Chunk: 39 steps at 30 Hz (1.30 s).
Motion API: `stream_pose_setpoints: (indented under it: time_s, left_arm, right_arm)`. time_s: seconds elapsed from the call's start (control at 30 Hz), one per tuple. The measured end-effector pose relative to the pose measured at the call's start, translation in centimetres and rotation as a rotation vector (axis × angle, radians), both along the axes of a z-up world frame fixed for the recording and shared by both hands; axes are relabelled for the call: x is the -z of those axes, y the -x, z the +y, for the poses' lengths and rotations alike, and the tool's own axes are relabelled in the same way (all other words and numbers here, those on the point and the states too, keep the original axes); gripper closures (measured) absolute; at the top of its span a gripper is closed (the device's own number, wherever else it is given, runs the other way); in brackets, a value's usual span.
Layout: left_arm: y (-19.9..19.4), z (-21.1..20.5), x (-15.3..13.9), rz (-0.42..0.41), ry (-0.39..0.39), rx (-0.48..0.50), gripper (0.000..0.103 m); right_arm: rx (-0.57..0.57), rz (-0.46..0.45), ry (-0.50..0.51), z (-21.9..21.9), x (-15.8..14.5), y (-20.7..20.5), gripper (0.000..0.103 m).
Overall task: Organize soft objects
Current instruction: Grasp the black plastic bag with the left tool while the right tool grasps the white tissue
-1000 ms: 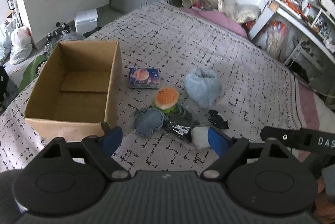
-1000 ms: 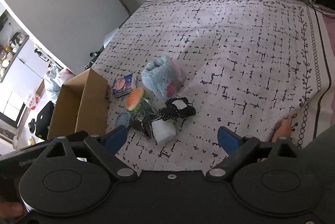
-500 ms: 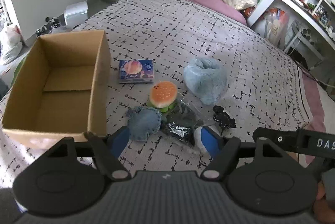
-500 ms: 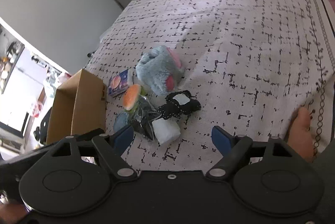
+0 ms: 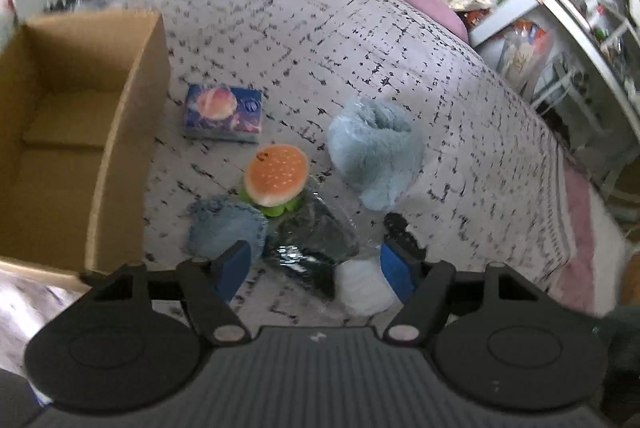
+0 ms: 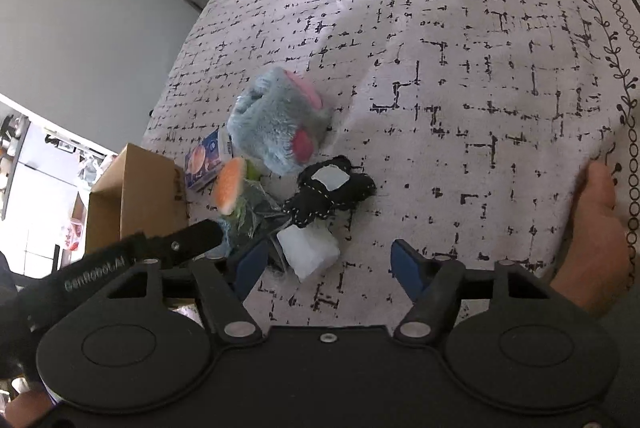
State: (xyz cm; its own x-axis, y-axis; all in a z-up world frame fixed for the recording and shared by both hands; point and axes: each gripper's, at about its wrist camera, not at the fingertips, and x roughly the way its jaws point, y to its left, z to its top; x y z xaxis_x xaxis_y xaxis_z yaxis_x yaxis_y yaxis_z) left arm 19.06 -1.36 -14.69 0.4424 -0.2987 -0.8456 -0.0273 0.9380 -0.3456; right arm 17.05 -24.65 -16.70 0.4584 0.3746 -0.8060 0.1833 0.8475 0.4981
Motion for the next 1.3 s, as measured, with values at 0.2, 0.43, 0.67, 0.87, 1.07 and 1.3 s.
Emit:
stream_pose_setpoints:
  time_s: [0.2,0.43,0.67,0.87,1.07,1.3]
  left_arm:
    - [-1.2,0.7,2.1,0.14,0.16,-0.097,0.032]
    - [-2.4,0.5,2.8,0.172,0.172,-0.173,0.032]
    - [-2.9,0.0,4.0,0.191,0.17,-0.2,0.031]
    - [-3.4,0.4,5.1,0.22,0.162,-0.231,0.031]
    - [-3.2,1.1,6.6,0.243,0.177,-0.268,0.035]
    - [-1.9,1.0,5.6,0.202,0.165,-0.271,0.057]
  right_arm:
    - [-0.021,0.027,0.001,1.1,1.0,-1.0,0.038]
    - [-0.01,0.079,-0.013,2.1,2.7,-2.1,0.038]
    - [0.002,0.12,0.014,3.0,4.4,-3.0,0.038]
    - [0.002,0.133,0.068,3.9,5.1,-3.6,0.035]
    - [-0.023,0.097,0.121,4.7,5.0,-3.7,0.044]
    - [-0.05,0.066,0.092,4.8,4.7,-3.3,0.064]
